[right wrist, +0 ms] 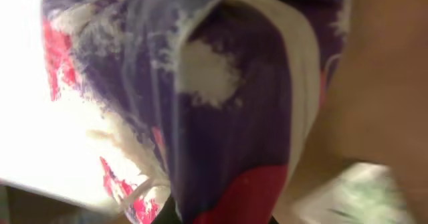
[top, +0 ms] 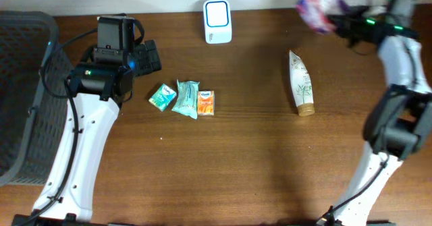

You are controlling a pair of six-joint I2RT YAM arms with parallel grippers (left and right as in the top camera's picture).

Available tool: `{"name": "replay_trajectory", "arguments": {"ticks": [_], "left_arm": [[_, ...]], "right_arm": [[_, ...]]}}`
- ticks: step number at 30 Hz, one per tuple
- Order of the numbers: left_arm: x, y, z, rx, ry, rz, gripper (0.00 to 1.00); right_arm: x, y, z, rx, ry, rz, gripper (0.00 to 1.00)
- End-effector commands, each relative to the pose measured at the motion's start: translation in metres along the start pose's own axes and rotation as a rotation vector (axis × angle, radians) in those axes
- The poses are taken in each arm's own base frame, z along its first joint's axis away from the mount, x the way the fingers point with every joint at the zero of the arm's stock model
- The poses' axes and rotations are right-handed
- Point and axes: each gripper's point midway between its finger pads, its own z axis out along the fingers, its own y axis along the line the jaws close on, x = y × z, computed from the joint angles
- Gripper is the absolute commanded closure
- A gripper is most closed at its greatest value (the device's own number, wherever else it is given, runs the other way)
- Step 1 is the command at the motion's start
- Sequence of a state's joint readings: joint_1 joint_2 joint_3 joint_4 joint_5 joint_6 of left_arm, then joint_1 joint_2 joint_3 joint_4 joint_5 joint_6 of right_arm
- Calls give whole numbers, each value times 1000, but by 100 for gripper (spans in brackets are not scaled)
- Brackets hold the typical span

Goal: Scan the item barcode
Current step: 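Carry the wipes pack to the table's right edge and release, then grasp the white Pantene tube with the right gripper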

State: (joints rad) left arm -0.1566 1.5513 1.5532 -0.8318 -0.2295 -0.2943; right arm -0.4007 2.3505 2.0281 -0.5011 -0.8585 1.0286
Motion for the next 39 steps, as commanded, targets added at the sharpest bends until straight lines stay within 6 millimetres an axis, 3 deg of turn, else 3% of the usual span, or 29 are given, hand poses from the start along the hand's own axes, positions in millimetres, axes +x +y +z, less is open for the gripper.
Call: {"name": "replay_trajectory", "arguments": {"ticks": [1, 3, 5, 9, 10, 11, 12, 13, 15, 16, 18, 20, 21, 23, 25, 26, 27, 28, 29, 30, 32, 34, 39], "left_arm": [[-2, 3, -2, -11, -8, 9, 1], [-2, 3, -2, -11, -8, 9, 1], [-2, 3, -2, -11, -8, 9, 1], [-2, 3, -2, -11, -8, 9, 1], [-2, 3, -2, -11, -9, 9, 1], [-2, 3, -2, -11, -8, 9, 1], [-2, 3, -2, -11, -8, 9, 1], [-2, 3, -2, -11, -8, 9, 1], [-2, 3, -2, -11, -8, 9, 1], [-2, 3, -2, -11, -8, 9, 1], [-2, 3, -2, -11, -8, 9, 1], [-2, 3, -2, -11, -8, 9, 1], [-2, 3, -2, -11, -8, 9, 1], [-2, 3, -2, -11, -8, 9, 1], [-2, 3, -2, -11, -8, 9, 1], [-2, 3, -2, -11, -8, 9, 1], [-2, 3, -2, -11, -8, 9, 1], [-2, 3, -2, -11, -8, 9, 1], [-2, 3, -2, -11, -8, 9, 1], [-2, 3, -2, -11, -8, 9, 1], [-2, 3, -2, -11, -8, 9, 1], [-2, 3, -2, -11, -8, 9, 1], [-2, 3, -2, -11, -8, 9, 1]], "right_arm": [[-55, -13, -79, -27, -123, 1, 96], [-96, -40, -126, 0, -260, 50, 96], [-130, -69, -169, 82, -393, -57, 96], [-149, -129, -215, 321, -505, -78, 96], [-148, -132, -218, 328, -499, -81, 96], [-144, -141, -222, 345, -486, -44, 75], [-142, -146, -226, 350, -480, -23, 64], [-137, -152, -232, 349, -463, 18, 46], [-124, -161, -250, 369, -445, 91, 37], [-117, -159, -261, 373, -446, 113, 35], [-100, -130, -290, 373, -469, 47, 33], [-73, -85, -307, 372, -480, -77, 32], [-47, -47, -302, 346, -433, -251, 32], [-7, -15, -276, 340, -314, -461, 32], [45, -3, -217, 361, -104, -590, 33], [62, -3, -196, 399, -40, -654, 33], [86, -10, -160, 554, 27, -748, 32], [100, -11, -141, 630, 57, -809, 22], [122, -10, -116, 709, 92, -900, 6], [144, -7, -94, 753, 131, -980, 1], [167, -12, -66, 830, 168, -1073, 1], [181, -32, -36, 993, 158, -1097, 1], [185, -79, 0, 1162, 194, -1075, 2]]}}
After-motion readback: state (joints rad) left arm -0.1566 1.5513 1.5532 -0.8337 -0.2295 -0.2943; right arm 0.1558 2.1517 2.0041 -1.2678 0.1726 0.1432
